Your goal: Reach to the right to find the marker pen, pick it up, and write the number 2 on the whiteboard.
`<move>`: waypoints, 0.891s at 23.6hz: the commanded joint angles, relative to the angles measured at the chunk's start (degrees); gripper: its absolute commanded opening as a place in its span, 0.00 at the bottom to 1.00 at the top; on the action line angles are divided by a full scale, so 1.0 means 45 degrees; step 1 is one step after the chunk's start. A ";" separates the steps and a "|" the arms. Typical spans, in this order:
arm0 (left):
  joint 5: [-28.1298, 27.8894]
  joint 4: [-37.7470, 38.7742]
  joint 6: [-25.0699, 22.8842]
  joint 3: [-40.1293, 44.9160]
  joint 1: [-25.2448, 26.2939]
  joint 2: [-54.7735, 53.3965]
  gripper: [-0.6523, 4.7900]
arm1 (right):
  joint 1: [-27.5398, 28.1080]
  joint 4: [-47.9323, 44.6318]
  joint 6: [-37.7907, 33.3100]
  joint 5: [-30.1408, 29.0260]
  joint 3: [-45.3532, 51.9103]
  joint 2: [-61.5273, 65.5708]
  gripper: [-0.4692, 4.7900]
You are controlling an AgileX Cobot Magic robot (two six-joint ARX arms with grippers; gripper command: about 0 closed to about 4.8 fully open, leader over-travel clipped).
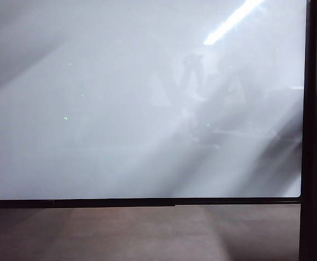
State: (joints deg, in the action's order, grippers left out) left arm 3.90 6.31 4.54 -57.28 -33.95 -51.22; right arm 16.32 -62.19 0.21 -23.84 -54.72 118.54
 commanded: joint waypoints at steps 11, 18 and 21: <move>0.0034 -0.0039 -0.0058 -0.0068 0.0024 0.0010 0.11 | -0.0175 -0.0797 -0.0044 -0.0068 -0.0039 -0.0053 0.18; 0.0034 -0.0019 -0.0063 -0.0068 0.0024 0.0000 0.11 | -0.0180 -0.0646 -0.0039 -0.0063 -0.0039 -0.0053 0.19; 0.0029 0.0015 -0.0296 -0.0068 0.0024 -0.0005 0.11 | -0.0180 -0.1044 -0.0049 -0.0010 -0.0039 -0.0058 0.18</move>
State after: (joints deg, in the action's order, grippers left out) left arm 3.90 6.70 3.84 -57.28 -33.95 -51.29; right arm 15.75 -65.10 0.23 -23.20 -54.72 118.54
